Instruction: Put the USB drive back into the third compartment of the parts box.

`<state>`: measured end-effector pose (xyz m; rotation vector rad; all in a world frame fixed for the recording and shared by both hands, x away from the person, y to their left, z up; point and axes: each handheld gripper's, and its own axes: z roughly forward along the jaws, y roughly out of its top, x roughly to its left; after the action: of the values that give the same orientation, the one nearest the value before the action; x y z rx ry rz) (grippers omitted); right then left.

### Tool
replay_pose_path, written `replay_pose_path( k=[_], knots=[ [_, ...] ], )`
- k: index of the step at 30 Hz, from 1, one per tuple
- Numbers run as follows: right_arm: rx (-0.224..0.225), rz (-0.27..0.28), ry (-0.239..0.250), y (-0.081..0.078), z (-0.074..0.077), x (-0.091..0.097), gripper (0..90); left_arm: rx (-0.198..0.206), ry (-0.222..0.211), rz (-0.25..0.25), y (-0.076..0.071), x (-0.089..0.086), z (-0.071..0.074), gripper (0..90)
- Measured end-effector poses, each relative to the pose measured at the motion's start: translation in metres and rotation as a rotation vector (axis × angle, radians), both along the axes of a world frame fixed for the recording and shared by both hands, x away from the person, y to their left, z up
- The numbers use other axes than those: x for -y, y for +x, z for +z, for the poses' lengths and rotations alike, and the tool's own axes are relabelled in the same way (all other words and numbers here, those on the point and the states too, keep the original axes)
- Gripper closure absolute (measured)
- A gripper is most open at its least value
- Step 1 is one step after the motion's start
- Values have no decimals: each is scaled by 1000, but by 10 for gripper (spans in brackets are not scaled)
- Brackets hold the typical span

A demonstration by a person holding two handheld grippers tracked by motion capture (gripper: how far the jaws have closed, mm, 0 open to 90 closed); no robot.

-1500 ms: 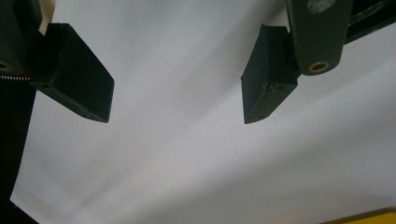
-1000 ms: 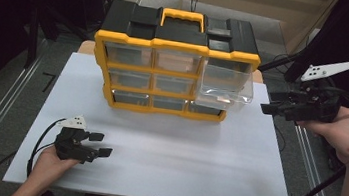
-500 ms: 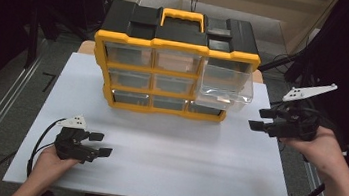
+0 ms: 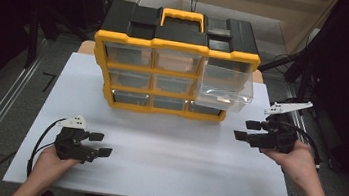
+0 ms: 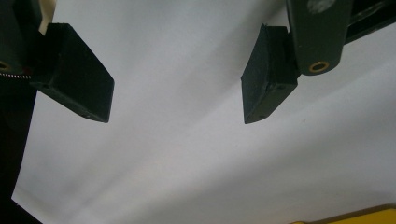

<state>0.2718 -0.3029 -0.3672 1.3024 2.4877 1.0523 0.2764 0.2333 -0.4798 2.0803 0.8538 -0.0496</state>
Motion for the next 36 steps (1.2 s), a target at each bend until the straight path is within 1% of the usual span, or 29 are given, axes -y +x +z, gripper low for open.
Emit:
replay_pose_path(
  k=[4, 6, 8, 9, 14, 17, 22, 23, 26, 29, 30, 33, 36],
  knots=[
    [1, -37, 21, -3, -11, -2, 334, 3, 1, -1, 0, 0, 0, 271],
    [11, -77, 19, -5, -15, -3, 333, 1, -1, 2, 0, 0, 0, 271],
    [14, -78, 40, -7, -21, -4, 333, 0, 0, 1, 0, 0, 0, 271],
    [8, -86, 41, -8, -25, -5, 333, 1, -1, 1, 0, 0, 0, 271],
    [-6, -92, 53, -11, -47, -13, 333, 0, -2, 2, 0, 0, 0, 271],
    [-6, -87, 66, -12, -59, -18, 333, 1, 0, 0, 0, 0, 0, 271],
    [-19, -68, 58, -14, -75, -28, 333, 1, -2, 0, 0, 0, 0, 271],
    [-19, -66, 62, -14, -78, -30, 332, 1, -4, 0, 0, 0, 0, 271],
    [-21, -59, 72, -15, -85, -35, 332, 2, -5, -3, 0, 0, 0, 271],
    [-13, -54, 63, -16, -91, -39, 333, 2, -6, -4, 0, 0, 0, 271],
    [-16, -46, 71, -16, -93, -40, 333, 2, -7, -4, 0, 0, 0, 271],
    [-18, -43, 81, -18, -97, -43, 333, 2, -6, -5, 0, 0, 0, 271],
    [-13, -40, 95, -19, -101, -44, 333, 5, -9, -4, -1, 0, 1, 271]
  ],
)
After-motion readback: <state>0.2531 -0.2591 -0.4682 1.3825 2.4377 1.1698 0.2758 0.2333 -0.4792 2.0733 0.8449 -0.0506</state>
